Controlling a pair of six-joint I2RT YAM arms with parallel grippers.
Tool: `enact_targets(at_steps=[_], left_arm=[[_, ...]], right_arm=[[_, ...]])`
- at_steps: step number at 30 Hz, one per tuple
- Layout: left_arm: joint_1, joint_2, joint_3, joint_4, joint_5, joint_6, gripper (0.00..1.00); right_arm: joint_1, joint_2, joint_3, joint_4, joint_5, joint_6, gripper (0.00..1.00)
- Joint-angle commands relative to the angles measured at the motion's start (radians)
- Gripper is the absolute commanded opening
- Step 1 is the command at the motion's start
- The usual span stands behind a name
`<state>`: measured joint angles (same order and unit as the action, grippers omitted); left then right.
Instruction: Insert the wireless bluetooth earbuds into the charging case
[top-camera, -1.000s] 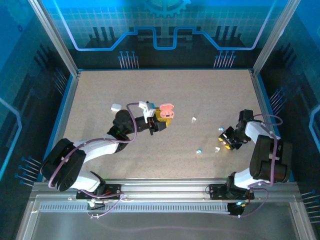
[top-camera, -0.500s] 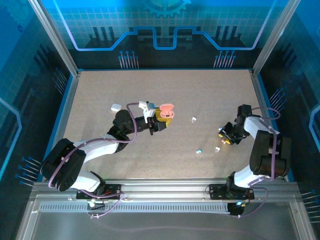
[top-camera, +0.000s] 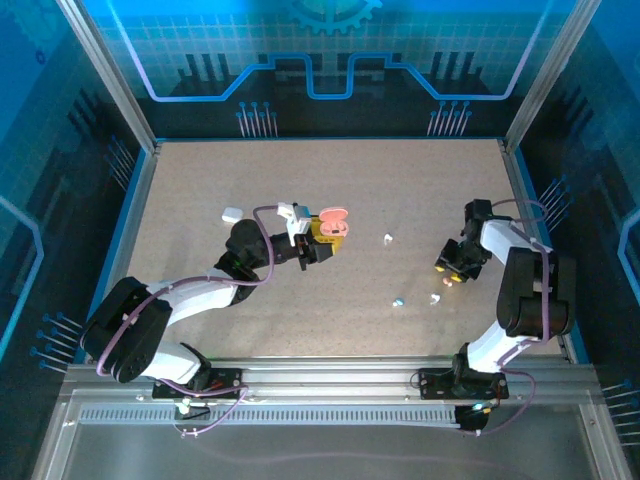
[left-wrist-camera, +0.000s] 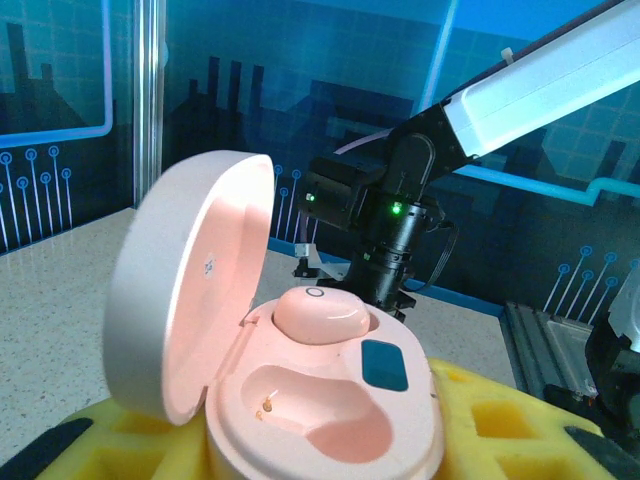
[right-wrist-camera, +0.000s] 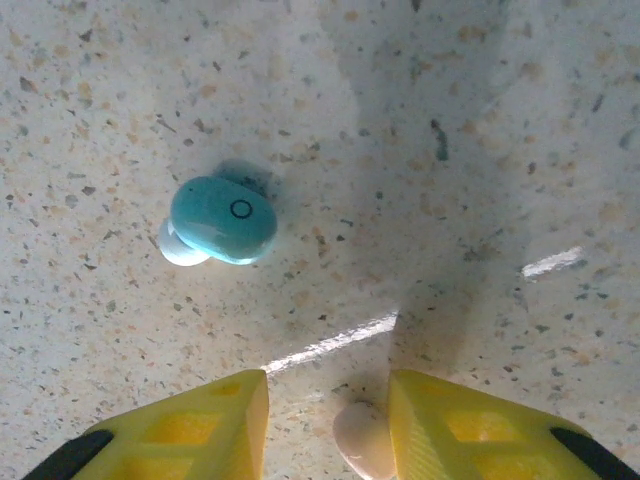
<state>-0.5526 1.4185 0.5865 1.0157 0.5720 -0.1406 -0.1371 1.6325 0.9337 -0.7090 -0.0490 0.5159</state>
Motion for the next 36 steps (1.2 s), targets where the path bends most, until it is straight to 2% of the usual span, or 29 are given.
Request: enact_targets(at_steps=[1, 17, 36], left_arm=[[0.006, -0.011, 0.004, 0.025, 0.002, -0.006, 0.39], [0.005, -0.015, 0.003, 0.023, -0.001, -0.008, 0.39], [0.006, -0.015, 0.005, 0.021, 0.000, -0.010, 0.39]], right_arm=[[0.023, 0.032, 0.034, -0.056, 0.043, -0.040, 0.38], [0.023, 0.025, 0.008, -0.080, 0.007, -0.016, 0.35], [0.025, 0.022, 0.008, -0.098, 0.020, -0.007, 0.29]])
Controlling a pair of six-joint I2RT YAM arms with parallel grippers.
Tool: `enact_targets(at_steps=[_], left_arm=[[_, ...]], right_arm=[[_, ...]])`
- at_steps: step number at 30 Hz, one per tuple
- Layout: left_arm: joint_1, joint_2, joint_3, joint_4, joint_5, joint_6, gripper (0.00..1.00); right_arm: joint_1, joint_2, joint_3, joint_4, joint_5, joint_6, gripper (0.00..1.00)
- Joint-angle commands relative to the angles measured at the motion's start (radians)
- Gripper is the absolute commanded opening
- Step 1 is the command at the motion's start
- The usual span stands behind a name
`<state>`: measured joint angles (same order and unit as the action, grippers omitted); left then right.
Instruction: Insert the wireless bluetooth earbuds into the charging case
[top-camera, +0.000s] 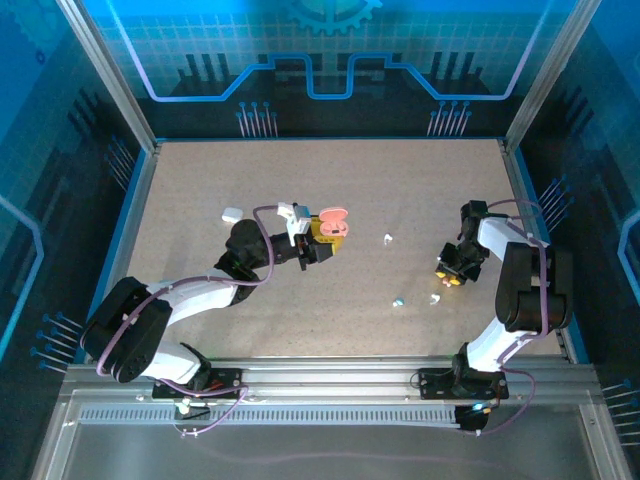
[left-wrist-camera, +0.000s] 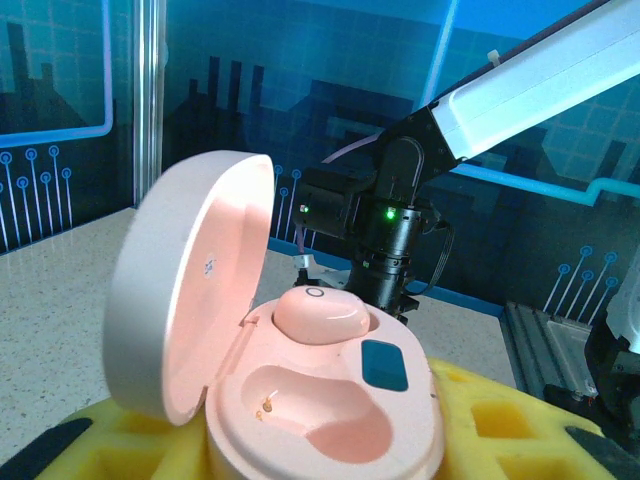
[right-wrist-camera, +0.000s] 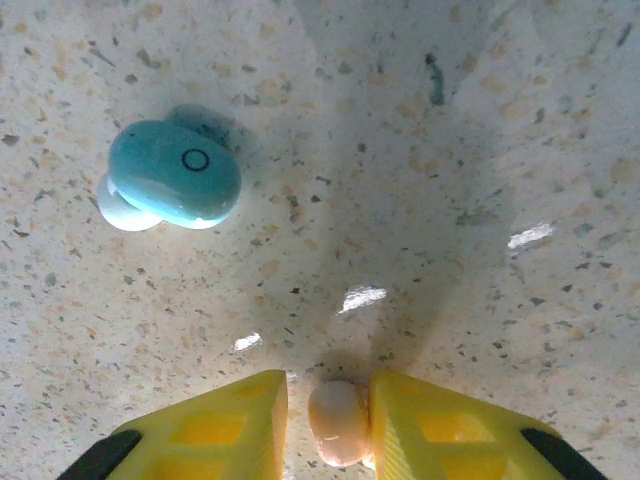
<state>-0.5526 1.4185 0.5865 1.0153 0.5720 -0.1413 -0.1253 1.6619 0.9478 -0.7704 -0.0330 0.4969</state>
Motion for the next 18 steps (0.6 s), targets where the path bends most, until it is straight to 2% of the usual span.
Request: enact_targets(at_steps=[1, 18], left_arm=[[0.007, -0.016, 0.006, 0.022, 0.000, -0.011, 0.39], [0.006, -0.013, 0.009, 0.021, 0.002, -0.014, 0.39]], right_arm=[[0.013, -0.009, -0.006, -0.036, 0.003, 0.012, 0.29], [0.021, 0.010, -0.017, -0.036, 0.001, 0.025, 0.27]])
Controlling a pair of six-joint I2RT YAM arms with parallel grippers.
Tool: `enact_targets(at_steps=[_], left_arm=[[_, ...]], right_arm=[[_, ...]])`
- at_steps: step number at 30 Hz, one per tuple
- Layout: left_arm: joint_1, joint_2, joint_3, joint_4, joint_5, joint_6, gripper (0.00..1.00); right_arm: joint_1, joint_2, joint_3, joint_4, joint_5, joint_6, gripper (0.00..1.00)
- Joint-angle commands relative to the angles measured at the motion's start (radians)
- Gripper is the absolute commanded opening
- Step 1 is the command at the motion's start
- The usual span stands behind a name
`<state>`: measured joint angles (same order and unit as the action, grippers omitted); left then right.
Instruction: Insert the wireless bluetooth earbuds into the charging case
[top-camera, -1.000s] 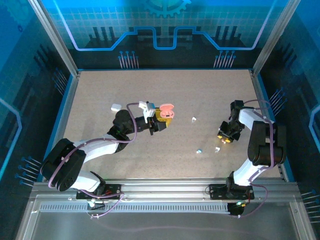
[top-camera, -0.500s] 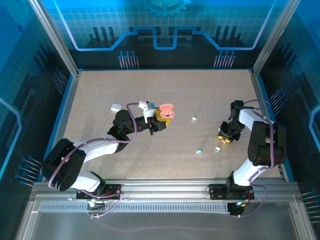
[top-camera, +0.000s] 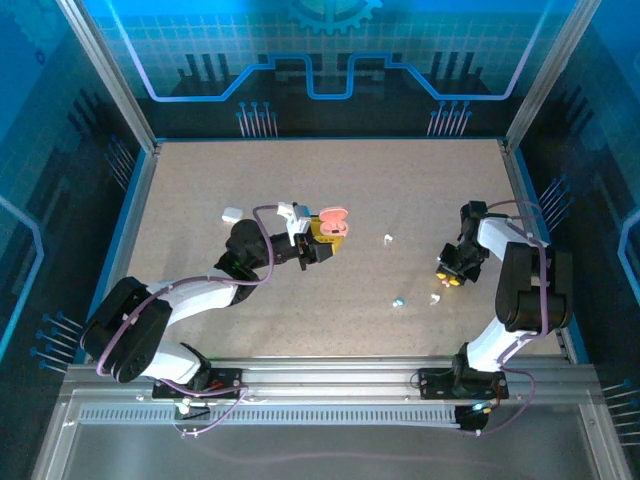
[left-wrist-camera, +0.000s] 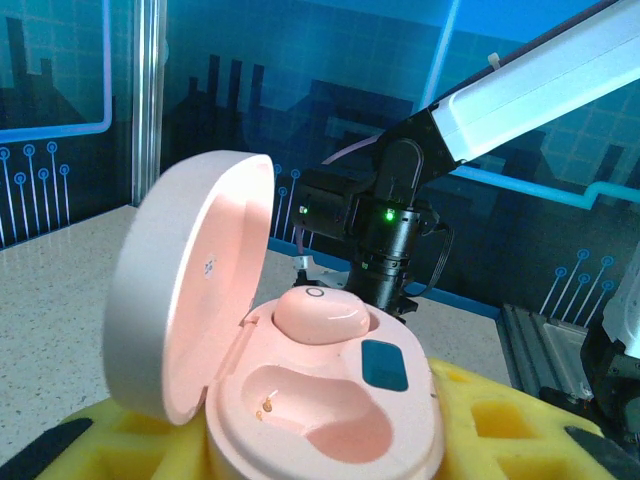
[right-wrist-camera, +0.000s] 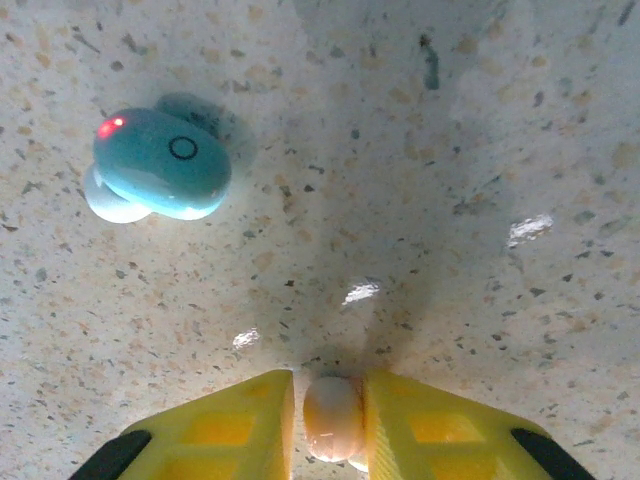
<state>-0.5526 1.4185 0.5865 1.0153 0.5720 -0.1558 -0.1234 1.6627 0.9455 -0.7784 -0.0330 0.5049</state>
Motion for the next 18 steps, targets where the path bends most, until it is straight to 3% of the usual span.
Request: enact_targets(at_steps=[1, 12, 18], left_arm=[[0.006, -0.014, 0.010, 0.020, 0.003, 0.000, 0.39], [0.006, -0.011, 0.012, 0.020, 0.004, -0.002, 0.39], [0.006, -0.011, 0.010, 0.021, -0.001, -0.002, 0.39]], right_arm=[[0.019, 0.011, -0.014, -0.028, 0.002, 0.017, 0.26], [0.020, 0.037, -0.011, -0.014, 0.004, 0.007, 0.21], [0.026, -0.044, -0.011, -0.009, -0.026, -0.003, 0.20]])
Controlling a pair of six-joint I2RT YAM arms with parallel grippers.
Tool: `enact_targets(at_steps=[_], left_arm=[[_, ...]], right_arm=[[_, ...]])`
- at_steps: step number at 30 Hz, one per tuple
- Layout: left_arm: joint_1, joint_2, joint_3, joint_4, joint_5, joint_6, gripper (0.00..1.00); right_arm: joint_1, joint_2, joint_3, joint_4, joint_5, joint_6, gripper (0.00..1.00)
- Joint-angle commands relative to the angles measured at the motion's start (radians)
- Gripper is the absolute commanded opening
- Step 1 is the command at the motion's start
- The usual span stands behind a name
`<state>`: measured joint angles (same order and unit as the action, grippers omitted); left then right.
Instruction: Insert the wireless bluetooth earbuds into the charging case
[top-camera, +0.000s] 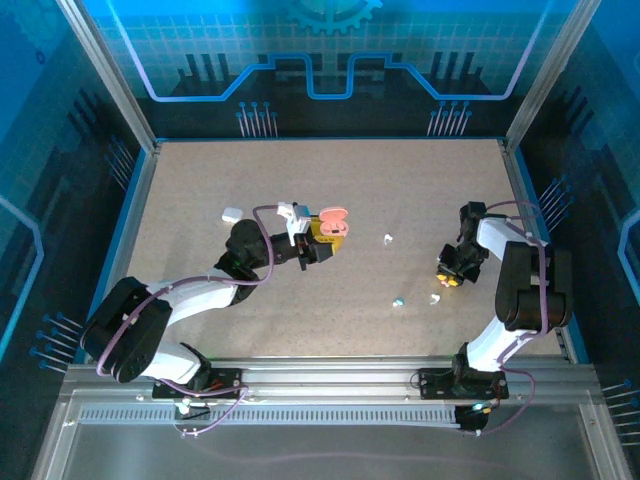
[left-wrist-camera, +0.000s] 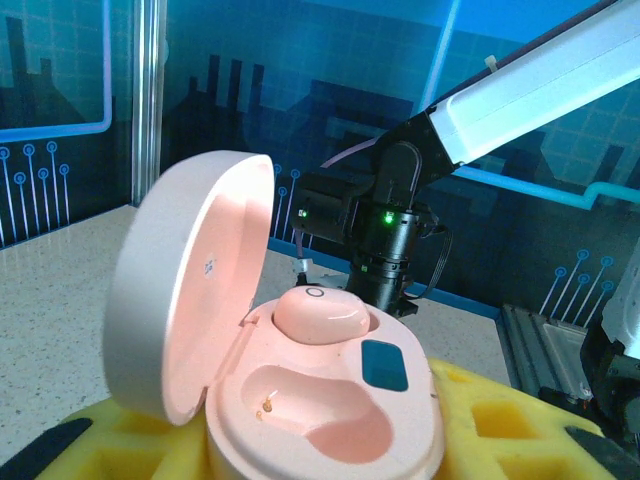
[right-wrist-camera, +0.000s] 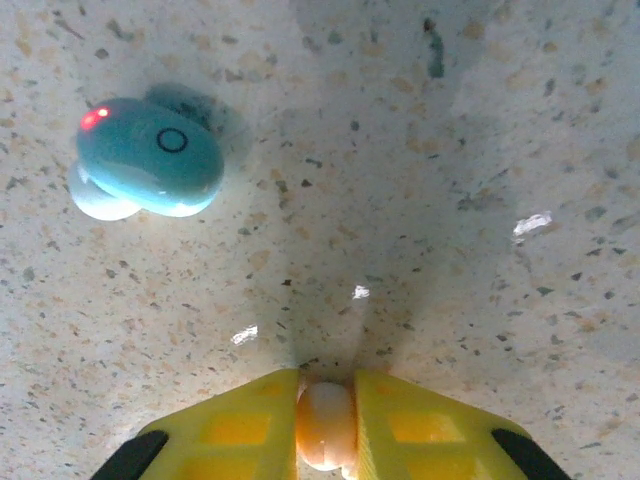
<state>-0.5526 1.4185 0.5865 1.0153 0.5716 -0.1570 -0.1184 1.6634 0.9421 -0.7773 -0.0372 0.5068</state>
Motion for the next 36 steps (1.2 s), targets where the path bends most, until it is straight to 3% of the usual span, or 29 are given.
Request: enact_targets(at_steps=[1, 11, 15, 23, 28, 36], left_arm=[[0.006, -0.010, 0.010, 0.022, -0.004, 0.000, 0.39], [0.005, 0.006, 0.018, 0.058, -0.031, -0.024, 0.39], [0.005, -0.004, 0.004, 0.081, -0.063, -0.025, 0.39], [0.013, -0.125, -0.075, 0.042, -0.202, 0.044, 0.39], [0.024, -0.205, -0.109, -0.005, -0.262, 0.080, 0.39], [0.032, -0.221, -0.101, -0.031, -0.249, 0.092, 0.39]], right_arm=[[0.021, -0.072, -0.001, -0.018, -0.031, -0.006, 0.20], [0.112, -0.386, 0.063, 0.123, -0.432, 0.040, 0.22], [0.243, -0.346, 0.109, 0.084, -0.333, 0.016, 0.23], [0.501, -0.005, 0.250, -0.066, -0.092, -0.050, 0.22], [0.560, 0.139, 0.289, -0.079, -0.039, -0.044, 0.22], [0.619, 0.274, 0.346, -0.133, 0.028, -0.069, 0.24]])
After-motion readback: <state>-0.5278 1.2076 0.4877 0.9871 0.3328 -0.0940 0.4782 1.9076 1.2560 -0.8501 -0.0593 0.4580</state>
